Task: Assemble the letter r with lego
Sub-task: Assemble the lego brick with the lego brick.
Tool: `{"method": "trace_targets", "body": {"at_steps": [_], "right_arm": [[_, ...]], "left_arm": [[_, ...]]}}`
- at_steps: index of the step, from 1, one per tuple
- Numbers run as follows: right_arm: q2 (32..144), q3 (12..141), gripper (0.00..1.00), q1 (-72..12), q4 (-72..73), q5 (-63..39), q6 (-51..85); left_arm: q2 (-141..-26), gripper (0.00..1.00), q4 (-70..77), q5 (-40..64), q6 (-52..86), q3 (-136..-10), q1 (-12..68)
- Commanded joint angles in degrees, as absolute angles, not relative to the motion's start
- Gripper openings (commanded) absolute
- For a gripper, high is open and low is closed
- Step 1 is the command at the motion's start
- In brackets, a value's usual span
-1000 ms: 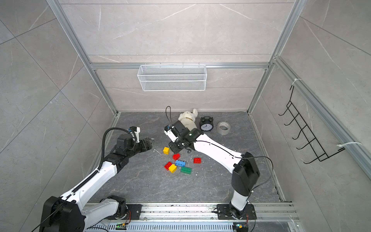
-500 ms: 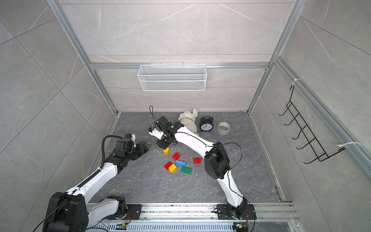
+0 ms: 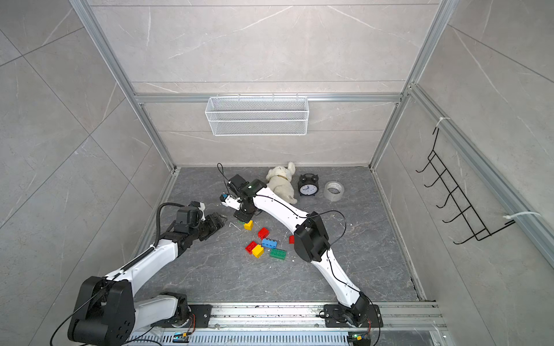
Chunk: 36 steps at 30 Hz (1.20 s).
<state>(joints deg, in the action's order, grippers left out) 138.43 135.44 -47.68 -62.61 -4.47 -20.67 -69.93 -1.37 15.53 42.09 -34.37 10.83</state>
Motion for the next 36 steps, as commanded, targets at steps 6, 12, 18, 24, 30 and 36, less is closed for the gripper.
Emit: {"method": "trace_targets", "body": {"at_steps": [6,12,18,24,30,36], "right_arm": [[140.5,137.4,0.24,-48.1,-65.7,-2.7,-22.6],[141.1,137.1,0.24,-48.0,-65.1,-2.2,-23.1],[141.9,137.3,0.24,-47.8,-65.6,-2.0,-23.7],[141.9,137.0,0.24,-47.5,-65.7,-1.7,-23.8],[140.1,135.3,0.24,-47.5,-64.8,-2.1,-24.1],[140.0,134.8,0.24,-47.3,-65.6,-2.2,-24.3]], "left_arm": [[-70.4,0.73,0.1,18.9,42.7,-34.9,10.5],[-71.2,0.72,0.3,19.6,42.7,-34.8,10.4],[-71.8,0.72,0.6,20.2,42.7,-34.8,10.4],[-72.2,0.72,0.6,20.6,42.8,-34.9,10.4],[-72.2,0.72,0.7,20.6,43.0,-34.7,10.4],[-72.6,0.72,0.9,20.9,43.0,-34.9,10.5]]}}
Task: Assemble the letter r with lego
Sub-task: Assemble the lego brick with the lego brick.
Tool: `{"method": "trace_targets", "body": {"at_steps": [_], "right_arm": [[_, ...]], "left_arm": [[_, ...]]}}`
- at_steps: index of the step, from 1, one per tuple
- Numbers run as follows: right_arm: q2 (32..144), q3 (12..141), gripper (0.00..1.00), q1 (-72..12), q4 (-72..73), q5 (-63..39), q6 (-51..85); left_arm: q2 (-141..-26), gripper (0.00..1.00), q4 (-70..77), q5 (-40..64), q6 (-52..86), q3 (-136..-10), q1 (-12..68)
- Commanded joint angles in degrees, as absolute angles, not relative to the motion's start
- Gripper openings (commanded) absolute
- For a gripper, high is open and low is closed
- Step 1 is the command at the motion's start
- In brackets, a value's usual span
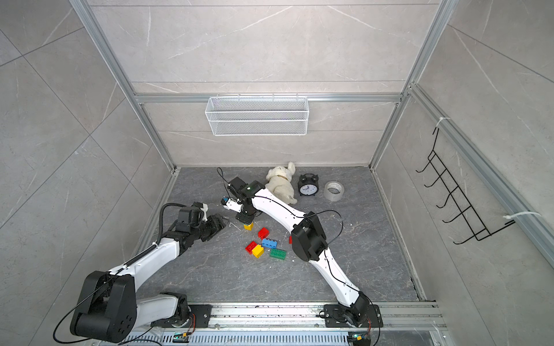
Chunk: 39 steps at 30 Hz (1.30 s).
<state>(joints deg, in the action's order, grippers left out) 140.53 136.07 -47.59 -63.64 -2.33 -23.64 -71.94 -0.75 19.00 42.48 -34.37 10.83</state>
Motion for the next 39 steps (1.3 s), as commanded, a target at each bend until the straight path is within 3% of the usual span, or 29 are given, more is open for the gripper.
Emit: {"method": "trace_targets", "body": {"at_steps": [1,9,39], "right_arm": [[139.6,134.4,0.24,-47.3,-65.2,-2.4,-24.3],[134.7,129.6,0.24,-46.7,-60.8,-4.9,-23.7],[140.3,136.7,0.24,-46.6,-67.6,-3.3,-25.8]], "left_arm": [[-72.5,0.72,0.9,20.9,43.1,-34.9,10.4],[-72.8,0.71,1.0,21.0,43.2,-34.9,10.4],[-74.8,0.71,1.9,21.8,43.3,-35.0,10.4]]}}
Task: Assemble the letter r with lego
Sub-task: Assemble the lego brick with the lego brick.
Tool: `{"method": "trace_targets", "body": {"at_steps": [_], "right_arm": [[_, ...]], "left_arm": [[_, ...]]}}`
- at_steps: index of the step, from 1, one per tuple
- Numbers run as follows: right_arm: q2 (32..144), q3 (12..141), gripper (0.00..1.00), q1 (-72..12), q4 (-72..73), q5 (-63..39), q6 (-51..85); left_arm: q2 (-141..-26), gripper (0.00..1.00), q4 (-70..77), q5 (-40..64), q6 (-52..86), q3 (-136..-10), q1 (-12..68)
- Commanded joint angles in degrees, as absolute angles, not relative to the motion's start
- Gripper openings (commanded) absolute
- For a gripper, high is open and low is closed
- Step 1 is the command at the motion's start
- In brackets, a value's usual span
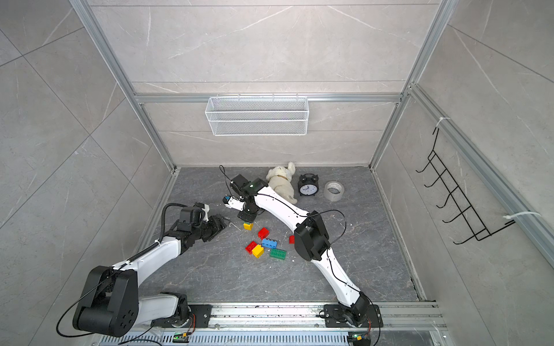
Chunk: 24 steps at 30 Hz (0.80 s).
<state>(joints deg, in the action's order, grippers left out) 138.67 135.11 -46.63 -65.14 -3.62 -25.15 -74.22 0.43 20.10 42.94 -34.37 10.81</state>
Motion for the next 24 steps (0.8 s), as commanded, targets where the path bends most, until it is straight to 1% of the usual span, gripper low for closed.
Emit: {"method": "trace_targets", "body": {"at_steps": [1,14,24], "right_arm": [[140.4,136.7,0.24,-46.7,-67.7,-3.3,-25.8],[140.3,136.0,0.25,-46.9,-65.7,-4.1,-25.1],[142.8,140.8,0.25,-47.3,-68.2,-4.6,-25.3]], "left_arm": [[-75.0,0.71,2.0,21.9,43.3,-35.0,10.4],[-75.6,0.71,2.5,22.3,43.2,-34.8,10.4],[-76.1,0.71,2.7,22.5,43.2,-34.7,10.5]]}}
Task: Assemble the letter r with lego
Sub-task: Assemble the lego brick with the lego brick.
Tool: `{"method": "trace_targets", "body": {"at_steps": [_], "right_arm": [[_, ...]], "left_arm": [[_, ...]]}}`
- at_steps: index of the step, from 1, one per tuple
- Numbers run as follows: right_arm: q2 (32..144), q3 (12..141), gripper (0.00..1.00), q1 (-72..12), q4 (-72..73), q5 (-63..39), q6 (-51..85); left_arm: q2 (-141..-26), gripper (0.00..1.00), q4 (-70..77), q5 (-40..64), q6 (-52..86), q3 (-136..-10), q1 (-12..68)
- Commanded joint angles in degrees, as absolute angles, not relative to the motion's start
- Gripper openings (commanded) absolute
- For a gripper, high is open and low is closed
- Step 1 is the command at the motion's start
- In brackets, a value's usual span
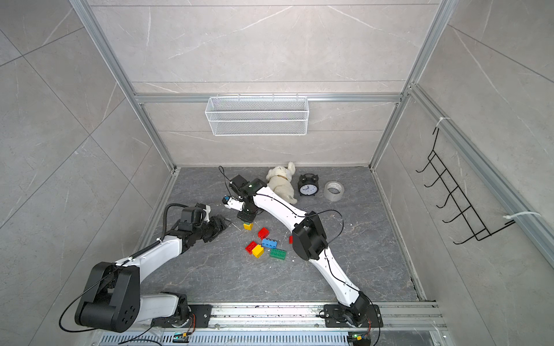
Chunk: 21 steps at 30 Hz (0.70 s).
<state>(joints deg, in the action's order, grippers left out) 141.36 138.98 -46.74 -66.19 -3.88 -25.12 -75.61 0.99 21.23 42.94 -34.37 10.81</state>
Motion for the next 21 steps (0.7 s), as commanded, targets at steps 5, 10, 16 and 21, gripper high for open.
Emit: {"method": "trace_targets", "body": {"at_steps": [5,10,16,21], "right_arm": [[143.2,141.0,0.25,-47.4,-68.8,-3.4,-25.6],[142.8,139.9,0.25,-47.4,-68.9,-3.1,-25.6],[143.2,139.7,0.25,-47.4,-68.7,-2.0,-25.7],[144.6,140.1,0.25,-47.4,-70.0,0.4,-26.0]], "left_arm": [[-76.1,0.71,2.6,22.3,43.0,-34.5,10.4],[-76.6,0.71,2.8,22.4,42.9,-34.5,10.5],[-77.1,0.71,3.1,22.5,43.0,-34.5,10.4],[-77.1,0.71,3.2,22.4,43.0,-34.3,10.5]]}}
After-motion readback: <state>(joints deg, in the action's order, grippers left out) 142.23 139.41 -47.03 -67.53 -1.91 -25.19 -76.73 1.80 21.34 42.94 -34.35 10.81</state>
